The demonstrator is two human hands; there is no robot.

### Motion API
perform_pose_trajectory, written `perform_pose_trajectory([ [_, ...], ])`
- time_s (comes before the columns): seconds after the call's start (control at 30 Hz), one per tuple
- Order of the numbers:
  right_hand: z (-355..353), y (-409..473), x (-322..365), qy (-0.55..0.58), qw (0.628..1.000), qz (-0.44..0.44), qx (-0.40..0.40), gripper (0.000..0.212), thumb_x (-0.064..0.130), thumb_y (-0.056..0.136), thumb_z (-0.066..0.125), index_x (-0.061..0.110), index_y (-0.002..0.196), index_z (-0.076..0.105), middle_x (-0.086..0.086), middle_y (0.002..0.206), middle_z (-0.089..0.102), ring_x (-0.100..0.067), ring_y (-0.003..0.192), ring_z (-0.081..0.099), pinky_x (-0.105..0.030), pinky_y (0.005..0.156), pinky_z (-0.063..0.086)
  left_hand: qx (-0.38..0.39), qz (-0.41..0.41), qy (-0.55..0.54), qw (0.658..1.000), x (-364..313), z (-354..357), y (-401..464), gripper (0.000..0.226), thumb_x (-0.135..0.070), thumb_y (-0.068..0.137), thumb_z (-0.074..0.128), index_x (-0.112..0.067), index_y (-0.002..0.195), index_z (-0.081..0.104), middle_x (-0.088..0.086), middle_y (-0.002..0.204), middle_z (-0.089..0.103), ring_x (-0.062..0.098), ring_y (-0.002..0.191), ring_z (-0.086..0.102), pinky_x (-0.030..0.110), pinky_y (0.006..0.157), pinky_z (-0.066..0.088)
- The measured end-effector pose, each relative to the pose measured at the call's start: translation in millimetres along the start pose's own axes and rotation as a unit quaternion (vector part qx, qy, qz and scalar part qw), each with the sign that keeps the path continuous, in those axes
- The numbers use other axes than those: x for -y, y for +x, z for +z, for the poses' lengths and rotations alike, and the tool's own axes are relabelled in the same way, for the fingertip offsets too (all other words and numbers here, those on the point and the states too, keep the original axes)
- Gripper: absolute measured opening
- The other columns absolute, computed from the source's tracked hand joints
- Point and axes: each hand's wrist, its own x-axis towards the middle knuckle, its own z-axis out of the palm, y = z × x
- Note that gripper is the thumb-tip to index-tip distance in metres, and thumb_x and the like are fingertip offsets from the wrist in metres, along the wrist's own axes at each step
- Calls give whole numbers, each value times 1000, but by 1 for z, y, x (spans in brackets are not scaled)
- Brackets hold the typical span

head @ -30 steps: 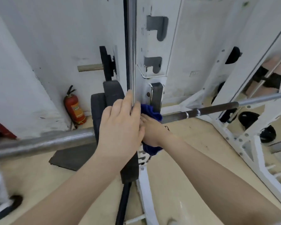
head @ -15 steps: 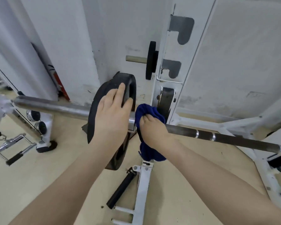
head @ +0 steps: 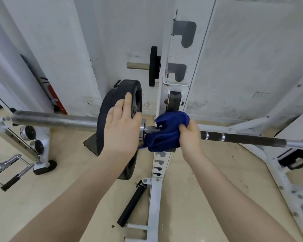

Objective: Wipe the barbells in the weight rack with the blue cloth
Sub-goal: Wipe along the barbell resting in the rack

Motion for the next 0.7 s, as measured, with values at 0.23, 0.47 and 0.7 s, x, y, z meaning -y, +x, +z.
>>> perform_pose_trajectory([
  [0.23, -60, -3, 15, -87, 974, -100, -186, 21, 6, 95, 35, 16, 85, 52, 3, 79, 51, -11, 71, 46, -27, 68, 36, 21, 123, -57, 991, -41, 18, -3, 61, -3, 51, 78, 3, 110, 62, 20, 123, 60, 32, 115, 58, 36, 90, 51],
  [0.47, -32, 18, -62, -515, 826, -216, 74, 61, 46, 90, 14, 20, 131, 51, 1, 132, 50, -27, 124, 37, -39, 102, 18, 182, 53, -92, 978, -56, 76, 3, 59, -7, 95, 32, -6, 146, 4, 13, 156, 7, 26, 144, 9, 35, 118, 12],
  [0.7, -31, 42, -71, -595, 751, -286, 22, 46, 41, 89, 31, 11, 99, 64, -4, 92, 67, -25, 83, 61, -34, 89, 34, 195, 24, -174, 965, -65, 85, 17, 58, -3, 88, 44, -11, 143, 26, 5, 151, 25, 22, 138, 22, 36, 115, 25],
])
